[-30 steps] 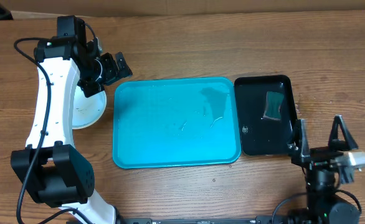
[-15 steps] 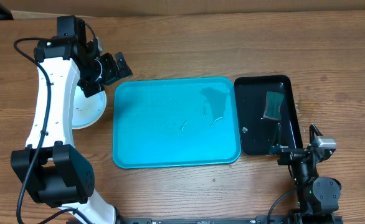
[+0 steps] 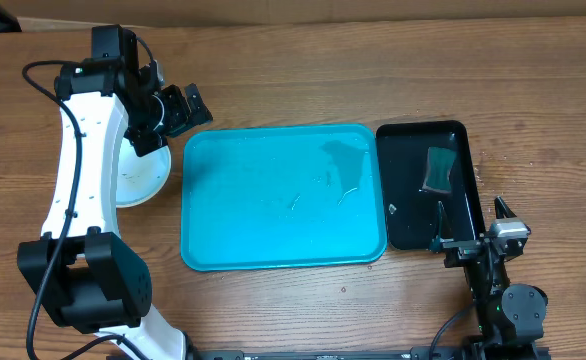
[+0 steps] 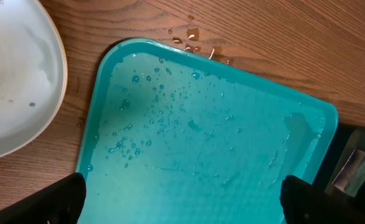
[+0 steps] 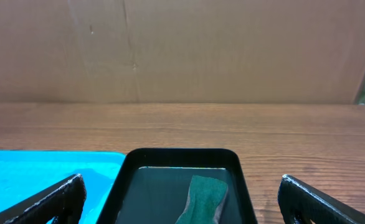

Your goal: Clean dirty plates on tray and stack at the side

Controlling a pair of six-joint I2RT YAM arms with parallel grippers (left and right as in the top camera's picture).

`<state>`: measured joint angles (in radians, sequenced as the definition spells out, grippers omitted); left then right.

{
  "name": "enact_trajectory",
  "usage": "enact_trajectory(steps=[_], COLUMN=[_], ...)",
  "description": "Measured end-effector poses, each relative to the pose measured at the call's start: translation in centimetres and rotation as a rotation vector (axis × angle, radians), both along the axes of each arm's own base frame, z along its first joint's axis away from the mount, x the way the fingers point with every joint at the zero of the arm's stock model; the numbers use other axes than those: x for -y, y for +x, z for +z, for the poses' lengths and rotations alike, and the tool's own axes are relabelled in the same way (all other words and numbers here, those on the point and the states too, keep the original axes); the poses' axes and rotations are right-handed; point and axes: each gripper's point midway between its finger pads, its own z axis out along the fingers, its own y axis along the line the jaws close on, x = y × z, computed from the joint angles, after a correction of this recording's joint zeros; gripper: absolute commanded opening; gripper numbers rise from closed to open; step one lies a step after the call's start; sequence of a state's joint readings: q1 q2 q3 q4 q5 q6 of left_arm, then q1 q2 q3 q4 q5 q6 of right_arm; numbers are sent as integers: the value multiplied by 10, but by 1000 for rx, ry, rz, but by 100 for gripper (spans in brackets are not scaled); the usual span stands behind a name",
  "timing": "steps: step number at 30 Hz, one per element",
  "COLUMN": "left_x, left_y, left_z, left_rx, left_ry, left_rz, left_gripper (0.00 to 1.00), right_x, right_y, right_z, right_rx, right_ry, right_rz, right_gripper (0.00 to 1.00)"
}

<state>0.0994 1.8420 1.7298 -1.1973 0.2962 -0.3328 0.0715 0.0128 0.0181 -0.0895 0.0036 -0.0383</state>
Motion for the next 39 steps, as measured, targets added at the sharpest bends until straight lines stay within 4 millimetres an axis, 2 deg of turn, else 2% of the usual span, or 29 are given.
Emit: enact_trajectory(steps=[29, 31, 34, 39], left_x=[1, 1, 8, 15], left_y=[0, -2, -9, -45], left_z=[2, 11, 42, 133], left_rx=[6, 30, 112, 370], left_ry=[13, 29, 46, 76], left_rz=[-3, -7, -22, -30], left_gripper=[100, 100, 100, 100], right_x=[0, 0, 0, 0], right_y=[0, 0, 0, 0], right_z=[0, 0, 0, 0], right_rx=[1, 0, 0, 0], right_ry=[-7, -7, -7, -8], right_rz=[0, 0, 0, 0], right_gripper=[100, 100, 100, 100])
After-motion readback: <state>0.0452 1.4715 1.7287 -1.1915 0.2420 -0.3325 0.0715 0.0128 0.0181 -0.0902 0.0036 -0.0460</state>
